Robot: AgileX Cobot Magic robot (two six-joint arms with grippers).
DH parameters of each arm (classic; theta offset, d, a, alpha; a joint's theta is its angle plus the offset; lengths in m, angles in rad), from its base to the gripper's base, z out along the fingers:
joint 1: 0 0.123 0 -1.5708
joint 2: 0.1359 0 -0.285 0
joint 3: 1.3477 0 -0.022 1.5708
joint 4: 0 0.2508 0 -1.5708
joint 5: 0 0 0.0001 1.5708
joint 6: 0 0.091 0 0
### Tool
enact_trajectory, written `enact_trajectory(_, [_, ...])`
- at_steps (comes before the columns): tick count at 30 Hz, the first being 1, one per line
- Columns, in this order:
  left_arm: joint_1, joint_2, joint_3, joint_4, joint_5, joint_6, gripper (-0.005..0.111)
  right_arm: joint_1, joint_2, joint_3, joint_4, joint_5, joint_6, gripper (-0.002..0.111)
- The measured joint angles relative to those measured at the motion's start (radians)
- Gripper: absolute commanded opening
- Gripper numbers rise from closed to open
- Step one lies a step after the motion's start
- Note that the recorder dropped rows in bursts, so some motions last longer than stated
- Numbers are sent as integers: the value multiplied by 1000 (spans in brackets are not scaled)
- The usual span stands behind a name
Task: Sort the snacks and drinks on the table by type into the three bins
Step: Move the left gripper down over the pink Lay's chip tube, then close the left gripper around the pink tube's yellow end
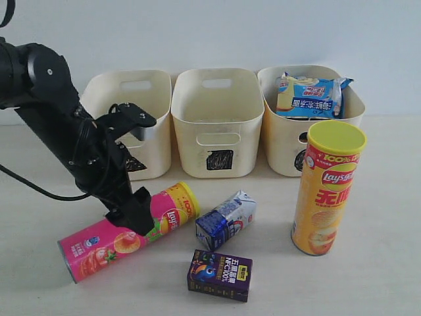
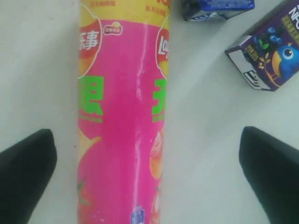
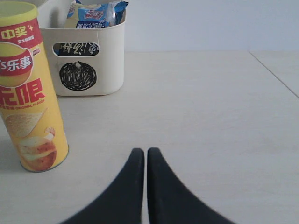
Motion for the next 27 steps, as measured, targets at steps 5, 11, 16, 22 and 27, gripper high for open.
enact_trajectory(5, [0, 43, -19, 0, -24, 0, 105, 0, 0, 0, 0, 0, 0, 0])
enact_trajectory(11, [0, 101, -48, 0, -50, 0, 105, 0, 0, 0, 0, 0, 0, 0])
enact_trajectory(16, [-7, 145, -58, 0, -78, 0, 105, 0, 0, 0, 0, 0, 0, 0])
enact_trajectory(22, [-19, 182, -60, 6, -129, 0, 105, 0, 0, 0, 0, 0, 0, 0])
enact_trajectory(27, [-19, 217, -60, 6, -151, 0, 102, 0, 0, 0, 0, 0, 0, 0])
